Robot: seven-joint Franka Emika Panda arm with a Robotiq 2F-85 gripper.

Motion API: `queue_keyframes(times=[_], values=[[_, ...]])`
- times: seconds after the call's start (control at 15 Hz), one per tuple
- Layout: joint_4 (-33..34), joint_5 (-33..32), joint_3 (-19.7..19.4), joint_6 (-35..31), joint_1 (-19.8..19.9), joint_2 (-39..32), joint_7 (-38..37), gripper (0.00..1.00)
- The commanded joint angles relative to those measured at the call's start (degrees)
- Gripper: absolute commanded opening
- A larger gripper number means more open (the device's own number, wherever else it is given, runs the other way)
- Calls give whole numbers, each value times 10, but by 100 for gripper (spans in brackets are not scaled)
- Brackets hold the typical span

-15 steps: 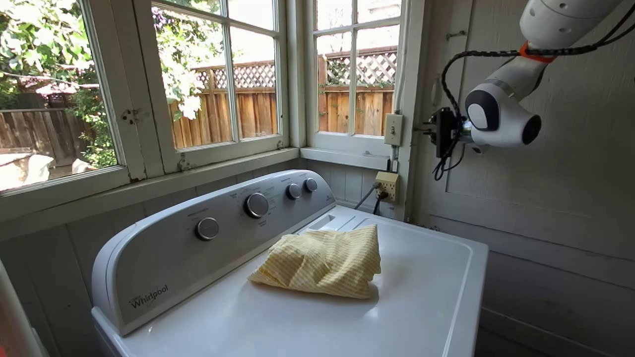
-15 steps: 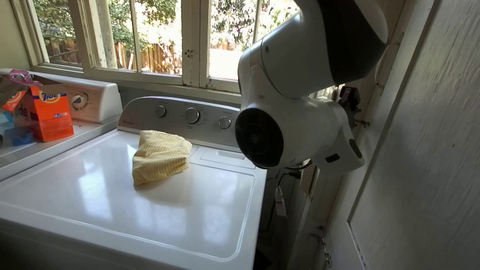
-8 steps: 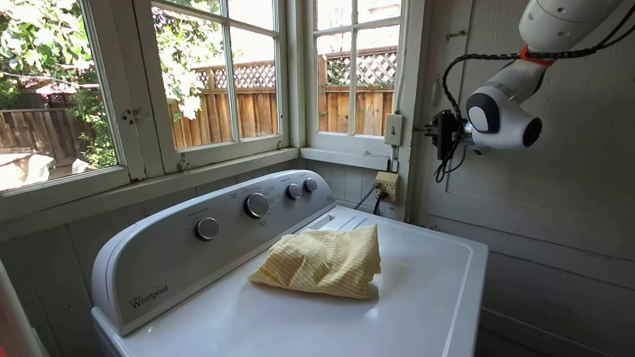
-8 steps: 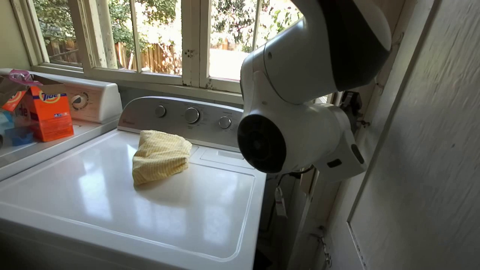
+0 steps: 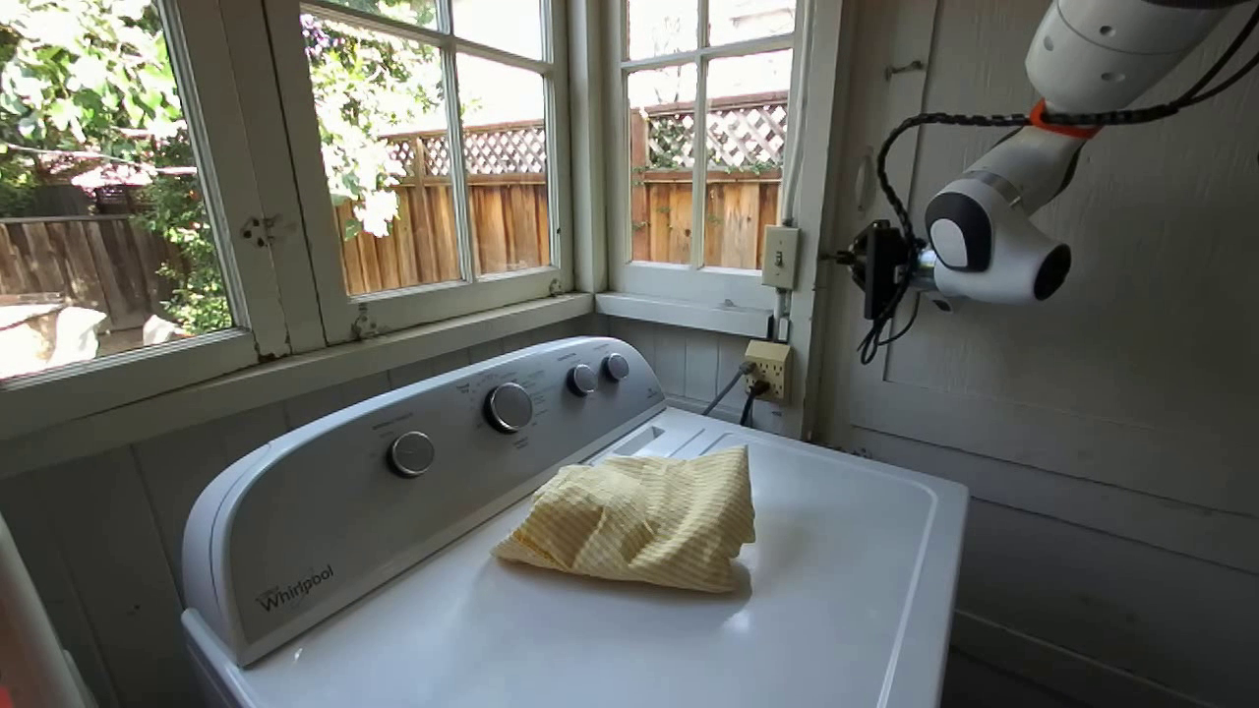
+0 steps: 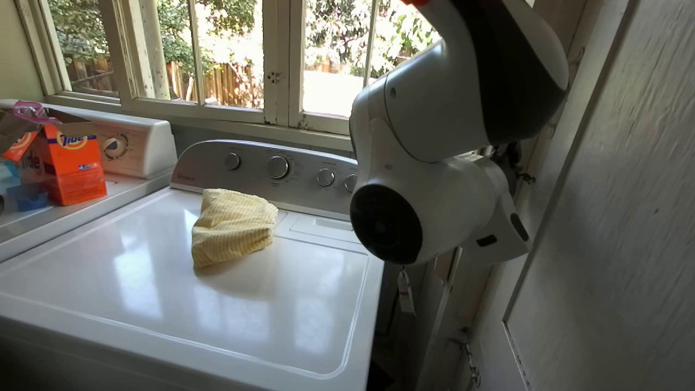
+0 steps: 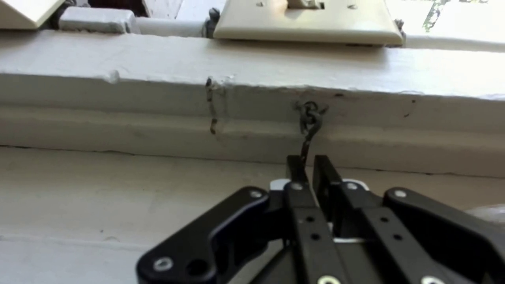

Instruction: Unlatch the hook on the door

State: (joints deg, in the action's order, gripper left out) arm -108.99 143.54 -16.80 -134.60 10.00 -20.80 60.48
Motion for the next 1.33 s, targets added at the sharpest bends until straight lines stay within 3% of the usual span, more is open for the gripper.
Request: queue_keyframes(times=[0.0,0.13,1.27], values=[[7,9,1,26,8,-13,-4,9],[6,9,1,33,10,-14,-4,0],[-44,2,1,13,0,50,6,1]])
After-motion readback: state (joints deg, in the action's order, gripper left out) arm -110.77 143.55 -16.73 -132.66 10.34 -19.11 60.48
